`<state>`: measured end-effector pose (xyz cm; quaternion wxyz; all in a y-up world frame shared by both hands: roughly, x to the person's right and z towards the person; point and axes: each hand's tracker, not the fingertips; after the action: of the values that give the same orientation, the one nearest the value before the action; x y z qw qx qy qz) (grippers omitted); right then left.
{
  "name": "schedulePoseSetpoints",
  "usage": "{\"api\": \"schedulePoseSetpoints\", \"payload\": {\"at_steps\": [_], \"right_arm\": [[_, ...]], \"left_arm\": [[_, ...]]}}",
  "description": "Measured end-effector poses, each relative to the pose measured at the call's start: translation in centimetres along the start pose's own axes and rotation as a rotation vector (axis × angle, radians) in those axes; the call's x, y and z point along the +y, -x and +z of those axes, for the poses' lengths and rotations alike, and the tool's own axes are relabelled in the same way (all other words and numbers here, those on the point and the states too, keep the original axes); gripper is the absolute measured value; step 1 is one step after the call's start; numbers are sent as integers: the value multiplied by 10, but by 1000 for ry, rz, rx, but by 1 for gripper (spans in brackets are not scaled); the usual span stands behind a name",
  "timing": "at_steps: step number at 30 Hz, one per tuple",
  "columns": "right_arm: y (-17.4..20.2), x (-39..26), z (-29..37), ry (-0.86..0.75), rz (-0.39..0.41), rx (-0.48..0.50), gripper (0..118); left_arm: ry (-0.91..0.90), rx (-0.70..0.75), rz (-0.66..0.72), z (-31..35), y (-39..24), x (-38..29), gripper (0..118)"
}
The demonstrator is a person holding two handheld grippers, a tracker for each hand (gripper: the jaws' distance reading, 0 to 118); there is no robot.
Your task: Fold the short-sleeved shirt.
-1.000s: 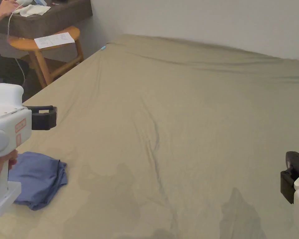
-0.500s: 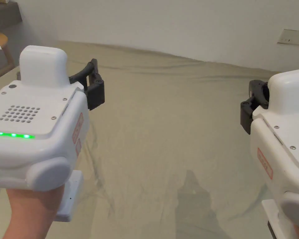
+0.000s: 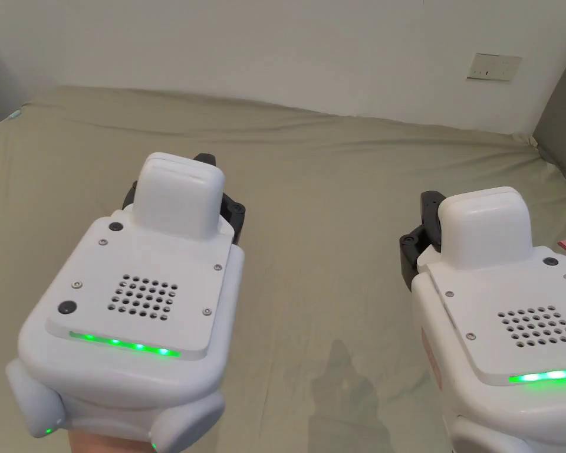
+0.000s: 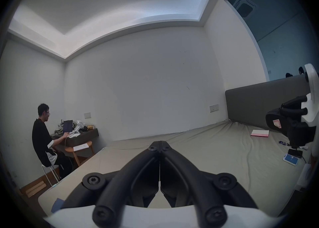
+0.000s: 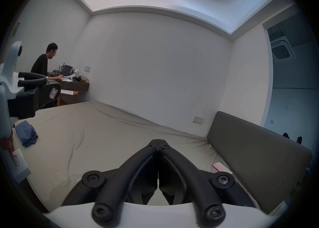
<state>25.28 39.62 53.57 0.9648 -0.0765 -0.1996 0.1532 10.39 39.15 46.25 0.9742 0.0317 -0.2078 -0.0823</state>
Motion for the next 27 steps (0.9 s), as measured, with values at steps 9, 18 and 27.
{"api": "schedulePoseSetpoints", "payload": {"at_steps": [9, 18, 27], "right_arm": [[1, 3, 5, -17, -18, -11, 2], [2, 3, 9, -26, -26, -23, 2], [4, 4, 11, -36, -34, -17, 2]], "left_arm": [[2, -14, 15, 4, -2, 1, 0], [5, -7, 26, 5, 0, 1, 0], [2, -14, 3, 6, -5, 1, 0]]}}
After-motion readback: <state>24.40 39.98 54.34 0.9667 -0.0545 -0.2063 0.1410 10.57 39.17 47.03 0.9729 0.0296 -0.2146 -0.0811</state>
